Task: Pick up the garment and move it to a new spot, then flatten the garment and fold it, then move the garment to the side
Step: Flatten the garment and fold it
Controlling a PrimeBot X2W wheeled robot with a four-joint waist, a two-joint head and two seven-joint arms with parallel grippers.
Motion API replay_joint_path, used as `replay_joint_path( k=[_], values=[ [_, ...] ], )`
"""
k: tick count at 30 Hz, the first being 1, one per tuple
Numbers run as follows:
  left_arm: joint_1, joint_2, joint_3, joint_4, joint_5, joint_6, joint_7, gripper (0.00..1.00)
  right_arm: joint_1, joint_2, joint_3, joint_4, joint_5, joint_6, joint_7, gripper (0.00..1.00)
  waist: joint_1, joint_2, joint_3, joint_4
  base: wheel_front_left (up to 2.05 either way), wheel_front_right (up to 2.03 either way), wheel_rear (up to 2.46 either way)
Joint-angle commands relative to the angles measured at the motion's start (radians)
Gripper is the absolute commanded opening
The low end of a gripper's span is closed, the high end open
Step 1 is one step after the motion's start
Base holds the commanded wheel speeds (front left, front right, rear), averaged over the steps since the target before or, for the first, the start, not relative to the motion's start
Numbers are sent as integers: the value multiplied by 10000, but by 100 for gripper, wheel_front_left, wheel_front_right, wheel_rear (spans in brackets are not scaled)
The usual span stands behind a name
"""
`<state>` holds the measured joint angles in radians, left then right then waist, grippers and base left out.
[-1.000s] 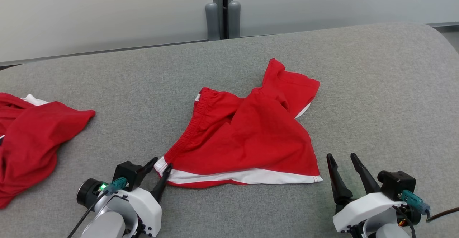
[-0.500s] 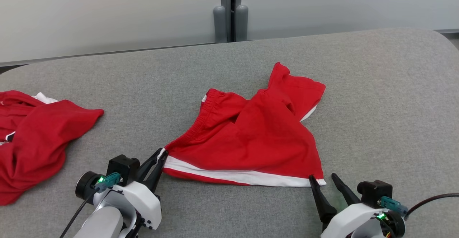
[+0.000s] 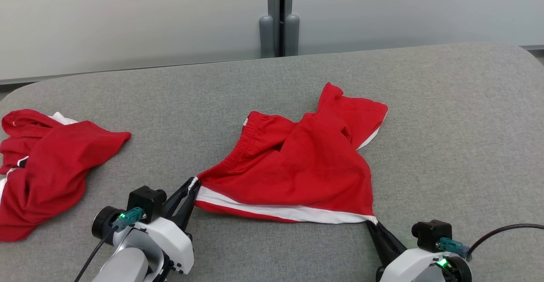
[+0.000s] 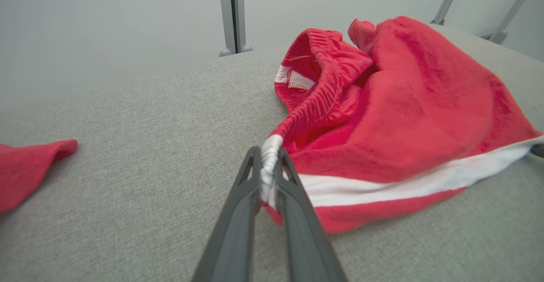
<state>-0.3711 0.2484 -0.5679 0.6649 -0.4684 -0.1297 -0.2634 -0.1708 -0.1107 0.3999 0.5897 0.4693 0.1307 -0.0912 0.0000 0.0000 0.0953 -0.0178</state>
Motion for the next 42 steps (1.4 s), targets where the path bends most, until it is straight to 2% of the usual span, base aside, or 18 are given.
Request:
replay_joint_path(
  k=[1,13,16,22,29,35,38,40,42],
  values=[
    [102,48,60,-35,42,-7,-18,0,-7,-114,44,-41,96,1,-11,0,0,0,-1,1,0,0,0],
    [114,93,198,-330,59,-7,-18,0,-263,-545,128,-547,64,1,-784,0,0,0,-97,28,0,0,0],
    [222,-49,348,-776,-433,-7,-18,0,-439,-707,-38,-929,-112,1,-1126,0,0,0,-250,43,0,0,0],
    [-120,184,209,-2026,-1300,-7,-18,0,-945,-1027,-770,-1904,-670,1,-1467,0,0,0,-745,97,0,0,0],
    [-766,229,551,-3818,-2533,12,249,0,-1928,-1300,-1715,-3301,-1505,1,-924,0,0,0,-1359,87,0,0,0],
    [-1500,23,1336,-5373,-3221,747,754,0,-3045,-1181,-2634,-4406,-2502,1,22,0,0,0,-1756,71,0,0,0],
    [-1799,-11,1586,-6119,-3192,1224,874,0,-3421,-1331,-2824,-4921,-3709,1,855,0,0,0,-1882,117,0,0,0],
    [-1920,-27,1657,-6562,-3133,1517,1005,0,-3591,-984,-3035,-5462,-3888,1,1308,0,0,0,-1927,157,0,0,0],
    [-1926,43,1688,-6901,-2993,1825,1153,0,-3582,-968,-3143,-5988,-4192,-7,1768,0,0,0,-1953,199,0,0,0]
  ],
)
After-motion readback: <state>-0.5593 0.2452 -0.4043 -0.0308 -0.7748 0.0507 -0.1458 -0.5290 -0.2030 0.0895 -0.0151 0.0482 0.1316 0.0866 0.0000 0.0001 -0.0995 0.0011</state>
